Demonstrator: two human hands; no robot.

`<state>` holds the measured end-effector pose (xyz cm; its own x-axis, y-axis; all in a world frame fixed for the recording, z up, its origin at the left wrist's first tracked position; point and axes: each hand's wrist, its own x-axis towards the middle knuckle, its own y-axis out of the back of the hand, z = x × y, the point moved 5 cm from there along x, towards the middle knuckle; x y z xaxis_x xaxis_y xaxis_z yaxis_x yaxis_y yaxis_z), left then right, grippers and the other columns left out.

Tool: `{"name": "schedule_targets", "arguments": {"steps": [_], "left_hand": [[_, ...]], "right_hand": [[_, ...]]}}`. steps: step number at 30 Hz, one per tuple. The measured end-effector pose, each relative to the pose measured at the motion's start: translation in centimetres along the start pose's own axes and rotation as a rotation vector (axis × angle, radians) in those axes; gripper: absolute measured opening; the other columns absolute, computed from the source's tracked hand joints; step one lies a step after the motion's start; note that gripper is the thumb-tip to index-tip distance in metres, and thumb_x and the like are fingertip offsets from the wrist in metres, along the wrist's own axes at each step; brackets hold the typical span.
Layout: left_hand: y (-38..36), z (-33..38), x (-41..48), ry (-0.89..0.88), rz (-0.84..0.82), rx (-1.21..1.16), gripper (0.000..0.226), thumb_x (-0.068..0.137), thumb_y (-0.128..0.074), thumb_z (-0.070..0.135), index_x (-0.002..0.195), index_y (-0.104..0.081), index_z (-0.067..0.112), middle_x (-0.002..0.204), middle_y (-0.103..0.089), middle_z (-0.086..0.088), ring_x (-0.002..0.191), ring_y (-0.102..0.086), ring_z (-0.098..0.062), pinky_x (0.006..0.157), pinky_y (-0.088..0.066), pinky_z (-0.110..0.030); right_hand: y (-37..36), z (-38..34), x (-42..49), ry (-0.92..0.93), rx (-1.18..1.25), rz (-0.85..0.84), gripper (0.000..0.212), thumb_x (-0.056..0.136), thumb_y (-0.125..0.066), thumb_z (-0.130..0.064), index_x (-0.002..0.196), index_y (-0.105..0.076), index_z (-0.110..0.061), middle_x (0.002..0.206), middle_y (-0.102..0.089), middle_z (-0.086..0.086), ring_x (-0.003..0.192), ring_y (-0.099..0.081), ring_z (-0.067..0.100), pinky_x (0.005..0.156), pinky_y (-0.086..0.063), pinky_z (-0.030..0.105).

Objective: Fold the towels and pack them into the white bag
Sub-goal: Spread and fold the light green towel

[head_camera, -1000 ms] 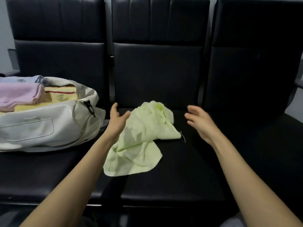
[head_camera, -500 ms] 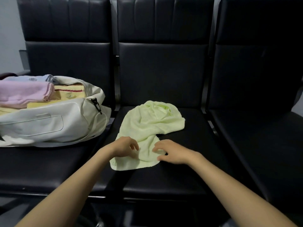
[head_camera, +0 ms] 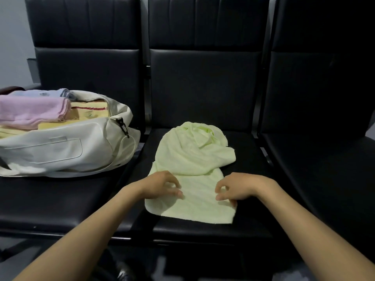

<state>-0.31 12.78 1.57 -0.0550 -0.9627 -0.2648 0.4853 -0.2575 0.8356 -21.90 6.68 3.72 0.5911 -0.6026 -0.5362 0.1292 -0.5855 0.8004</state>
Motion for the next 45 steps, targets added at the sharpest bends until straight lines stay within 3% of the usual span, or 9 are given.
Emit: {"name": "schedule_targets", "arguments": {"steps": [5, 9, 13, 17, 21, 29, 35, 40, 45], "left_hand": [[-0.2, 2.1, -0.2, -0.065, -0.004, -0.320, 0.021, 0.088, -0.067, 0.037, 0.099, -0.072, 0.021, 0.102, -0.070, 0.007, 0.091, -0.067, -0.009, 0.083, -0.051, -0.019], [1.3, -0.1, 0.9, 0.104, 0.340, 0.015, 0.032, 0.091, -0.061, 0.022, 0.122, -0.058, 0.017, 0.122, -0.056, -0.002, 0.101, -0.060, -0.020, 0.081, -0.050, -0.028], [0.6, -2.3, 1.5, 0.445, 0.300, 0.135, 0.055, 0.090, -0.060, 0.038, 0.131, -0.043, 0.005, 0.134, -0.042, -0.013, 0.124, -0.041, -0.032, 0.098, -0.038, -0.038], [0.7, -3.4, 1.8, 0.504, 0.278, -0.117, 0.032, 0.084, -0.067, 0.034, 0.097, -0.060, 0.006, 0.105, -0.058, -0.011, 0.101, -0.055, -0.028, 0.078, -0.046, -0.033], [1.8, -4.2, 1.4, 0.456, 0.411, -0.549, 0.021, 0.079, -0.069, 0.013, 0.073, -0.049, 0.009, 0.079, -0.052, -0.006, 0.069, -0.048, -0.018, 0.057, -0.037, -0.028], [2.7, -4.3, -0.4, 0.548, 0.049, 0.139, 0.046, 0.081, -0.072, 0.026, 0.117, -0.057, 0.003, 0.114, -0.062, -0.008, 0.097, -0.059, -0.021, 0.063, -0.042, -0.024], [4.1, -5.8, 0.6, 0.520, 0.302, -0.071, 0.043, 0.084, -0.069, 0.038, 0.061, -0.044, 0.012, 0.061, -0.046, 0.000, 0.057, -0.043, -0.014, 0.051, -0.030, -0.026], [2.7, -6.2, 2.2, 0.498, 0.364, -0.171, 0.040, 0.082, -0.071, 0.037, 0.062, -0.047, 0.011, 0.060, -0.049, -0.001, 0.057, -0.046, -0.016, 0.053, -0.033, -0.028], [2.7, -5.5, 3.1, 0.516, 0.288, -0.250, 0.020, 0.076, -0.074, 0.018, 0.071, -0.058, 0.007, 0.070, -0.055, -0.003, 0.065, -0.051, -0.016, 0.057, -0.041, -0.026]], "right_hand": [[0.7, 1.8, -0.3, -0.109, 0.030, 0.063, 0.027, 0.095, -0.052, -0.032, 0.088, -0.068, -0.011, 0.070, -0.068, 0.003, 0.052, -0.060, 0.013, 0.068, -0.051, 0.025], [1.3, 2.8, 1.2, -0.093, 0.039, 0.329, 0.030, 0.093, -0.056, -0.037, 0.113, -0.061, -0.015, 0.109, -0.060, 0.003, 0.094, -0.059, 0.019, 0.082, -0.050, 0.034], [1.1, 3.9, 2.0, -0.221, 0.076, 0.500, 0.044, 0.093, -0.056, -0.034, 0.129, -0.043, -0.012, 0.127, -0.043, 0.006, 0.119, -0.041, 0.024, 0.088, -0.044, 0.034], [0.5, 4.3, 3.1, -0.215, 0.407, 0.470, 0.017, 0.091, -0.055, -0.029, 0.085, -0.052, -0.013, 0.096, -0.050, 0.003, 0.086, -0.047, 0.016, 0.064, -0.038, 0.025], [2.5, 5.4, 1.5, -0.166, 1.012, 0.601, 0.011, 0.085, -0.057, -0.007, 0.077, -0.051, -0.011, 0.081, -0.055, 0.002, 0.068, -0.049, 0.012, 0.055, -0.037, 0.024], [1.7, 7.8, -0.2, -0.395, 0.157, 0.009, 0.029, 0.074, -0.077, -0.017, 0.070, -0.048, -0.016, 0.072, -0.052, 0.000, 0.060, -0.049, 0.013, 0.054, -0.043, 0.023], [3.8, 9.9, 0.8, -0.446, 0.363, 0.480, 0.031, 0.087, -0.063, -0.034, 0.075, -0.047, -0.010, 0.079, -0.060, 0.007, 0.065, -0.059, 0.020, 0.063, -0.052, 0.031], [1.5, 9.7, 2.9, -0.488, 0.257, 0.497, 0.034, 0.089, -0.058, -0.035, 0.108, -0.051, -0.008, 0.114, -0.050, 0.010, 0.101, -0.055, 0.027, 0.068, -0.040, 0.029], [2.3, 9.9, 4.0, -0.441, 0.289, 0.430, 0.024, 0.080, -0.060, -0.017, 0.062, -0.043, -0.013, 0.068, -0.049, 0.001, 0.058, -0.047, 0.018, 0.047, -0.033, 0.024]]}}
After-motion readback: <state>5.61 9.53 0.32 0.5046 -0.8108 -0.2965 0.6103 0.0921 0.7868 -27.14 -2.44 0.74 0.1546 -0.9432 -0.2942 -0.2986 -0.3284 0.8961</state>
